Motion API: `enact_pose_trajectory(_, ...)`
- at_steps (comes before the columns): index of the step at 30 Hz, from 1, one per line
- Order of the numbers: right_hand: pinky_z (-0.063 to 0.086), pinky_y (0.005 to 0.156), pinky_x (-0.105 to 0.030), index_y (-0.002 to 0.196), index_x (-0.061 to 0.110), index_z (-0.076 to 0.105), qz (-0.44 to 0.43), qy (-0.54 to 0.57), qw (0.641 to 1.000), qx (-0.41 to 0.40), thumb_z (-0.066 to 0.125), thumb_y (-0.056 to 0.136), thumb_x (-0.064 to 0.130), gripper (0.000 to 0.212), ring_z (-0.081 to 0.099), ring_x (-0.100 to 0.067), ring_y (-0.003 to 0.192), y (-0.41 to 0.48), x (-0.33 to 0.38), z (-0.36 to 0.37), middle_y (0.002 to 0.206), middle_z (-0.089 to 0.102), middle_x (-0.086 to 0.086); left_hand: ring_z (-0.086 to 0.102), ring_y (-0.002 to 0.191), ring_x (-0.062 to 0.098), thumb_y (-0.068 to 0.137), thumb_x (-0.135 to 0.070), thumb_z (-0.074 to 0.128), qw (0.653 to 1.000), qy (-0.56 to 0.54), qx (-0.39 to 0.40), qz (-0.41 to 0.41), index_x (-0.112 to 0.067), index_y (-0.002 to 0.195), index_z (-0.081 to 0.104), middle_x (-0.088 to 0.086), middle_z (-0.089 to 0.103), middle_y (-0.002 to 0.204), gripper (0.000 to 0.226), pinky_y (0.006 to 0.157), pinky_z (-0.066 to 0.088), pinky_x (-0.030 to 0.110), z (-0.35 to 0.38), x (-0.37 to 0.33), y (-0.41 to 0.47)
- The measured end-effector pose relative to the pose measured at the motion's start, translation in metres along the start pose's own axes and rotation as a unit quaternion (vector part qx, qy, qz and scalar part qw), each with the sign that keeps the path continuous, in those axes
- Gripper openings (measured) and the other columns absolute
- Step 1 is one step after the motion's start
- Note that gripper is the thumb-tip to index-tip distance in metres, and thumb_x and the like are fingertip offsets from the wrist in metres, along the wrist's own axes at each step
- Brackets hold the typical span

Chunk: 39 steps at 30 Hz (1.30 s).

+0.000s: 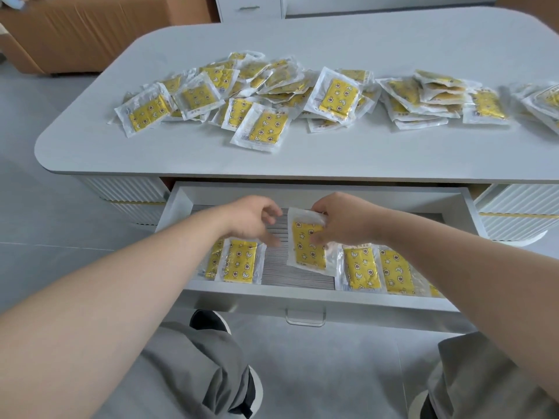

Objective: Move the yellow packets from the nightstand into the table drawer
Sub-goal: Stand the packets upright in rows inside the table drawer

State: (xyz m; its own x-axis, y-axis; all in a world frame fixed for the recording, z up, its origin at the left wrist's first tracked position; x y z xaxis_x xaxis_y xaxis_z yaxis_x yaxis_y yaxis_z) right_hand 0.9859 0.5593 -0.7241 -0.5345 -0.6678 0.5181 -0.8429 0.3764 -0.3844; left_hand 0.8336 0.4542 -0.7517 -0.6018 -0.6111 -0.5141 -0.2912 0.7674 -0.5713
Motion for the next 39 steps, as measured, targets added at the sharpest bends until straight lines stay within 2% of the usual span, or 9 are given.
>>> enact_pose_trajectory(5,0.058,0.064,-0.025,0.097,0.015,0.072,0.008,0.140,0.990,0.016,0.069,0.092,0.015,0.006,0.067,-0.016,0.070,0.002,0.001,0.007,0.091,0.075,-0.006,0.067,0.075,0.011,0.078,-0.008,0.084,0.990,-0.135,0.013,0.045,-0.012,0.102,0.068,-0.002,0.075,0.084,0.030,0.069,0.057,0.021,-0.005,-0.029,-0.015)
enact_pose_trajectory(9,0.058,0.070,-0.029,0.113,0.013,0.066,0.023,0.133,0.991,-0.017,0.065,0.095,0.017,0.018,0.072,-0.013,0.073,0.002,-0.003,0.005,0.086,0.073,0.003,0.068,0.083,0.020,0.083,-0.009,0.080,0.998,-0.068,-0.003,-0.013,-0.012,0.094,0.067,0.009,0.075,0.099,0.017,0.063,0.055,0.025,-0.003,-0.004,-0.004)
enact_pose_trajectory(14,0.046,0.075,-0.024,0.114,0.021,0.067,0.008,0.009,0.997,-0.079,0.055,0.095,0.021,0.022,0.059,-0.013,0.088,-0.005,-0.003,-0.010,0.094,0.060,0.011,0.064,0.082,0.019,0.084,-0.025,0.080,0.989,0.101,-0.049,-0.091,-0.016,0.097,0.066,0.001,0.069,0.096,0.022,0.067,0.052,0.028,0.011,0.046,0.008)
enact_pose_trajectory(21,0.053,0.072,-0.028,0.097,0.021,0.070,-0.037,-0.005,0.988,-0.147,0.054,0.094,0.017,0.017,0.062,-0.012,0.082,-0.008,0.005,-0.021,0.085,0.064,0.013,0.054,0.098,0.022,0.075,-0.020,0.073,0.949,0.294,-0.113,-0.013,-0.021,0.111,0.047,-0.002,0.049,0.109,0.044,0.075,0.045,0.033,0.020,0.030,0.010)
enact_pose_trajectory(24,0.058,0.073,-0.036,0.094,0.026,0.068,-0.055,-0.019,0.984,-0.168,0.058,0.093,0.026,0.011,0.064,-0.012,0.080,-0.011,0.013,-0.026,0.085,0.069,0.013,0.057,0.094,0.026,0.075,-0.012,0.071,0.930,0.353,-0.102,-0.003,-0.015,0.112,0.048,0.005,0.048,0.113,0.044,0.069,0.047,0.035,0.023,0.014,0.008)
enact_pose_trajectory(28,0.054,0.063,-0.032,0.088,0.025,0.065,-0.062,-0.072,0.955,-0.280,0.057,0.094,0.044,0.022,0.063,-0.016,0.076,-0.016,0.019,-0.047,0.078,0.067,0.010,0.063,0.099,0.025,0.088,-0.035,0.071,0.929,0.370,-0.012,-0.023,-0.013,0.121,0.055,0.004,0.061,0.115,0.043,0.079,0.053,0.034,0.016,-0.034,-0.005)
enact_pose_trajectory(31,0.052,0.079,-0.038,0.101,0.018,0.066,-0.042,-0.081,0.932,-0.351,0.055,0.097,0.038,0.023,0.059,-0.024,0.101,-0.007,0.010,-0.071,0.101,0.066,-0.001,0.072,0.080,0.018,0.091,-0.045,0.067,0.963,0.268,-0.012,0.013,-0.012,0.108,0.069,0.003,0.076,0.091,0.037,0.075,0.054,0.029,-0.008,-0.078,-0.022)
enact_pose_trajectory(34,0.035,0.109,-0.045,0.134,0.021,0.054,0.016,-0.119,0.936,-0.330,0.053,0.098,0.044,0.042,0.036,-0.028,0.138,0.018,-0.006,-0.091,0.146,0.047,-0.004,0.070,0.063,0.009,0.093,-0.041,0.066,0.984,0.110,-0.133,0.052,-0.022,0.096,0.063,-0.004,0.075,0.071,0.019,0.064,0.051,0.026,-0.050,-0.097,-0.034)
enact_pose_trajectory(39,0.007,0.125,-0.050,0.162,0.020,0.007,0.069,-0.140,0.967,-0.201,0.037,0.101,0.058,0.077,-0.009,-0.024,0.156,0.063,-0.017,-0.100,0.170,-0.003,0.006,0.058,0.115,0.029,0.098,-0.039,0.056,0.931,0.175,-0.318,0.026,-0.019,0.130,0.054,0.004,0.062,0.126,0.038,0.093,0.049,0.041,-0.092,-0.093,-0.016)
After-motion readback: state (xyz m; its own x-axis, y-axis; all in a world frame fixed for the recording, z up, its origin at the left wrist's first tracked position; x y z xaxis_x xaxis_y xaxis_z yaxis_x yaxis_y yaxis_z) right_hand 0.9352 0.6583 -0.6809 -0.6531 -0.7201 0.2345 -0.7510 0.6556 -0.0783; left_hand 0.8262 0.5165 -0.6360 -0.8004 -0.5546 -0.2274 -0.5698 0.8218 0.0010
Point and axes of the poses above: each hand's wrist, its own y-axis towards the middle knuckle, its own z-axis out of the palm, x = y × z, the point moved 5 cm from there along y, towards the middle knuckle
